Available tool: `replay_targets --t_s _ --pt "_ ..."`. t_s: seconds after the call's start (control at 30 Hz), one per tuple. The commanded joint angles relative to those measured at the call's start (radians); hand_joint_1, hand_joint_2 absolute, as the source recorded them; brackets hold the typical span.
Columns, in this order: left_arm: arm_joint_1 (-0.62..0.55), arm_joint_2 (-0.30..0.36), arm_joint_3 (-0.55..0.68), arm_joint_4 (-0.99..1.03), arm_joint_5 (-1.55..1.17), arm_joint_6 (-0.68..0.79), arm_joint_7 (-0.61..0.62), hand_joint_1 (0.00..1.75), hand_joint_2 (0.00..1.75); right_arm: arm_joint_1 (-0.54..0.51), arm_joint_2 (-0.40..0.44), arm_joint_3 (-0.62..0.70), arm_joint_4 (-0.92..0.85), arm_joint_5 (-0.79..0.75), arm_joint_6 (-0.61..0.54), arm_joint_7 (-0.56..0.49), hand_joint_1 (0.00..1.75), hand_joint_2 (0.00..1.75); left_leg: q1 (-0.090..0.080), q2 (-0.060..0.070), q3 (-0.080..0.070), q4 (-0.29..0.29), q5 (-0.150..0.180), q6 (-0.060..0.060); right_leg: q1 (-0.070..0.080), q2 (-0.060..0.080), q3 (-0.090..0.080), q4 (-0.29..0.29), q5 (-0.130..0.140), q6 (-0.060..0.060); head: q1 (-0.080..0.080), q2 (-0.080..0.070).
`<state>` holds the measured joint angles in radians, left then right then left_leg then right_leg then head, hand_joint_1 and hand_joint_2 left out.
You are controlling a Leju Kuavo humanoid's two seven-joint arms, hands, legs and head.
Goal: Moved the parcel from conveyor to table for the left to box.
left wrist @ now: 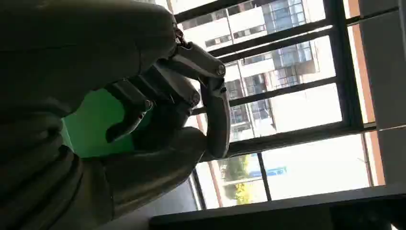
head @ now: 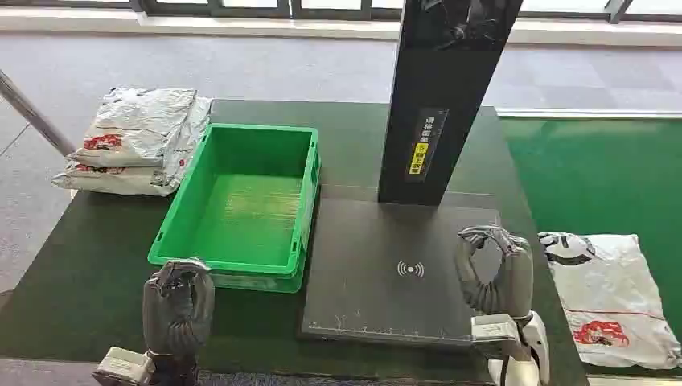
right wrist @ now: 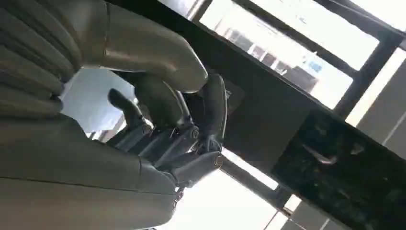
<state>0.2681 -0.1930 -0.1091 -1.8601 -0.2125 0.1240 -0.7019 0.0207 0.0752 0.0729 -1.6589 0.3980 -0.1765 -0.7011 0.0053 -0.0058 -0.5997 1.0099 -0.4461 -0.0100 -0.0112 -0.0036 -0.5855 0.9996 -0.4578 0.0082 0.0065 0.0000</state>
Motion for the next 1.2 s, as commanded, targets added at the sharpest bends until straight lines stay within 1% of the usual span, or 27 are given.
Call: replay_targets --t_s 0.03,0.07,0.1,0.13,0.17,0.2,0.23,0.27,0.3,0.4,0.43,0.5,0.53,0.6,0.67,0.7,0.73,0.77,0.8,0.83,0.87,0.9,1.0,1.03,1.1,1.13,1.2 --pt "-0.003 -0.087 0.068 0.028 0.031 0.113 0.004 0.0 0.0 0.05 0.069 -0.172 -0.039 0.078 -0.089 0.02 0.0 1.75 0.0 -0.004 0.003 -0.002 0.0 0.0 0.0 -0.004 0.005 -0.002 -0.001 0.0 0.0 0.0" --pt "0.006 -0.113 0.09 0.034 0.028 0.146 0.004 0.0 0.0 0.034 0.079 -0.189 -0.014 0.119 -0.127 0.04 0.0 1.75 0.0 -0.001 0.002 -0.001 -0.001 0.0 0.0 -0.001 0.004 -0.002 0.0 0.0 0.0 0.0" --pt "0.013 -0.124 0.096 0.039 0.031 0.124 0.004 0.0 0.0 0.011 0.088 -0.205 0.02 0.161 -0.178 0.052 0.0 0.0 0.0 0.002 0.004 -0.002 -0.001 0.0 0.0 0.001 0.005 -0.003 0.0 0.0 0.0 0.0" --pt "0.023 -0.148 0.115 0.035 0.027 0.149 0.004 0.0 0.0 -0.029 0.094 -0.231 0.075 0.23 -0.264 0.068 0.0 0.0 0.0 0.002 0.004 -0.002 -0.001 0.0 0.0 0.002 0.005 -0.003 0.0 0.0 0.0 0.0" --pt "0.032 -0.139 0.105 0.03 0.06 0.099 0.03 0.0 0.0 -0.063 0.083 -0.242 0.13 0.291 -0.307 0.103 0.0 0.0 0.0 0.004 0.004 -0.002 -0.001 0.0 0.0 0.004 0.004 -0.002 0.001 0.0 0.0 0.0" --pt "0.037 -0.13 0.106 0.027 0.12 0.028 0.044 0.0 0.0 -0.092 0.062 -0.251 0.186 0.33 -0.302 0.138 0.0 0.0 0.0 0.005 0.005 -0.003 -0.001 0.0 0.0 0.005 0.005 -0.003 0.001 0.0 0.0 0.0" --pt "0.041 -0.127 0.125 0.036 0.157 -0.02 0.059 0.0 0.0 -0.121 0.04 -0.273 0.249 0.347 -0.285 0.162 0.0 1.75 0.0 0.005 0.004 -0.002 -0.001 0.0 0.001 0.006 0.004 -0.002 0.001 0.0 0.0 0.0" --pt "0.04 -0.134 0.142 0.042 0.151 -0.025 0.052 0.0 0.0 -0.133 0.035 -0.3 0.281 0.391 -0.312 0.186 0.0 1.75 0.0 0.006 0.005 -0.003 -0.001 0.0 0.001 0.007 0.006 -0.004 0.002 0.0 0.0 0.0" --pt "0.031 -0.129 0.151 0.056 0.134 -0.038 0.036 0.0 0.0 -0.151 0.018 -0.324 0.324 0.434 -0.311 0.222 0.0 1.75 0.0 0.006 0.006 -0.004 -0.001 0.0 0.001 0.007 0.007 -0.005 0.002 0.0 0.0 0.0" --pt "-0.022 -0.127 0.196 0.117 0.128 -0.06 0.028 0.0 0.0 -0.214 -0.063 -0.423 0.493 0.625 -0.362 0.368 0.0 1.75 0.0 0.001 0.007 -0.005 0.001 0.001 0.0 0.002 0.009 -0.006 0.003 0.0 0.0 0.0" --pt "-0.04 -0.129 0.217 0.134 0.131 -0.057 0.032 0.0 0.0 -0.255 -0.115 -0.462 0.6 0.636 -0.349 0.381 0.0 1.75 0.0 0.0 0.006 -0.004 0.001 0.001 0.0 0.0 0.007 -0.005 0.002 0.001 0.0 0.0" --pt "-0.049 -0.126 0.233 0.146 0.138 -0.075 0.043 0.0 0.0 -0.307 -0.157 -0.502 0.718 0.648 -0.35 0.353 0.0 1.75 0.0 0.0 0.007 -0.005 0.002 0.002 0.0 0.0 0.009 -0.007 0.003 0.001 0.0 0.0" --pt "-0.048 -0.127 0.245 0.15 0.148 -0.09 0.04 0.0 0.0 -0.365 -0.199 -0.518 0.841 0.736 -0.376 0.41 0.0 1.75 0.0 0.0 0.006 -0.004 0.001 0.002 0.0 0.0 0.009 -0.006 0.003 0.001 0.0 0.0" --pt "-0.045 -0.129 0.25 0.15 0.148 -0.096 0.037 0.0 0.0 -0.39 -0.212 -0.524 0.889 0.731 -0.39 0.391 0.0 1.75 0.0 0.002 0.007 -0.005 0.002 0.003 0.0 0.002 0.01 -0.008 0.004 0.002 0.0 0.0" --pt "-0.044 -0.13 0.249 0.15 0.148 -0.096 0.037 0.0 0.0 -0.392 -0.209 -0.523 0.89 0.733 -0.393 0.391 0.0 1.75 -0.001 0.003 0.006 -0.004 0.001 0.003 -0.001 0.003 0.009 -0.006 0.004 0.003 0.0 0.0" --pt "-0.042 -0.132 0.251 0.148 0.148 -0.095 0.037 0.0 0.0 -0.401 -0.215 -0.525 0.912 0.754 -0.378 0.422 0.0 1.75 -0.002 0.002 0.005 -0.003 0.0 0.002 -0.002 0.003 0.007 -0.004 0.003 0.003 0.0 0.0" --pt "-0.042 -0.128 0.251 0.152 0.134 -0.097 0.037 0.0 0.0 -0.425 -0.245 -0.529 0.976 0.799 -0.34 0.494 0.0 1.75 -0.002 0.003 0.006 -0.003 0.001 0.002 -0.002 0.003 0.008 -0.005 0.004 0.003 0.0 0.0" --pt "-0.044 -0.129 0.256 0.156 0.132 -0.098 0.037 0.0 0.0 -0.438 -0.26 -0.536 1.012 0.799 -0.341 0.485 0.0 1.75 -0.002 0.002 0.005 -0.002 0.0 0.002 -0.002 0.003 0.007 -0.003 0.003 0.003 0.0 0.0" --pt "-0.05 -0.122 0.262 0.171 0.132 -0.11 0.036 0.0 0.0 -0.476 -0.309 -0.55 1.126 0.824 -0.293 0.531 0.0 1.75 -0.002 0.003 0.006 -0.003 0.0 0.002 -0.002 0.003 0.007 -0.004 0.004 0.003 0.0 0.0" --pt "-0.058 -0.118 0.268 0.185 0.132 -0.112 0.033 0.0 0.0 -0.487 -0.341 -0.566 1.182 0.827 -0.274 0.533 0.0 1.75 -0.002 0.002 0.006 -0.003 0.001 0.002 -0.002 0.002 0.008 -0.004 0.003 0.003 0.0 0.0" --pt "-0.064 -0.113 0.274 0.196 0.134 -0.12 0.027 0.0 0.0 -0.501 -0.381 -0.56 1.248 0.875 -0.244 0.604 0.0 1.75 -0.002 0.002 0.005 -0.002 0.0 0.002 -0.002 0.003 0.006 -0.003 0.003 0.003 0.0 0.0" --pt "-0.072 -0.111 0.281 0.207 0.138 -0.127 0.023 0.0 0.0 -0.508 -0.407 -0.562 1.285 0.904 -0.238 0.638 0.0 1.75 -0.003 -0.002 0.006 -0.004 0.001 0.002 -0.003 -0.001 0.008 -0.005 0.003 0.003 0.0 0.0" --pt "-0.074 -0.109 0.296 0.208 0.138 -0.125 0.023 0.0 0.0 -0.563 -0.441 -0.569 1.337 0.937 -0.191 0.714 0.0 1.75 -0.003 -0.004 0.005 -0.004 0.002 0.003 -0.003 -0.004 0.008 -0.005 0.003 0.004 0.0 0.0" --pt "-0.071 -0.109 0.303 0.209 0.14 -0.126 0.023 0.0 0.0 -0.593 -0.453 -0.568 1.357 0.965 -0.164 0.767 0.0 1.75 -0.003 -0.002 0.003 -0.002 0.001 0.003 -0.003 -0.002 0.006 -0.003 0.003 0.004 0.001 0.0" --pt "-0.064 -0.109 0.309 0.212 0.14 -0.135 0.022 0.0 0.0 -0.621 -0.468 -0.58 1.368 0.975 -0.125 0.798 0.0 1.75 -0.004 0.002 0.002 -0.001 0.0 0.003 -0.004 0.002 0.004 -0.002 0.003 0.004 0.001 0.0" --pt "-0.067 -0.105 0.303 0.221 0.13 -0.146 0.023 0.0 0.0 -0.622 -0.482 -0.593 1.375 0.98 -0.099 0.834 0.0 1.75 -0.004 0.003 0.003 -0.002 0.0 0.003 -0.004 0.003 0.005 -0.003 0.004 0.004 0.0 0.0" --pt "-0.074 -0.108 0.302 0.23 0.127 -0.147 0.023 0.0 0.0 -0.61 -0.49 -0.604 1.376 0.979 -0.095 0.824 0.0 1.75 -0.004 0.003 0.004 -0.002 0.0 0.003 -0.004 0.005 0.005 -0.002 0.003 0.003 0.0 0.0"
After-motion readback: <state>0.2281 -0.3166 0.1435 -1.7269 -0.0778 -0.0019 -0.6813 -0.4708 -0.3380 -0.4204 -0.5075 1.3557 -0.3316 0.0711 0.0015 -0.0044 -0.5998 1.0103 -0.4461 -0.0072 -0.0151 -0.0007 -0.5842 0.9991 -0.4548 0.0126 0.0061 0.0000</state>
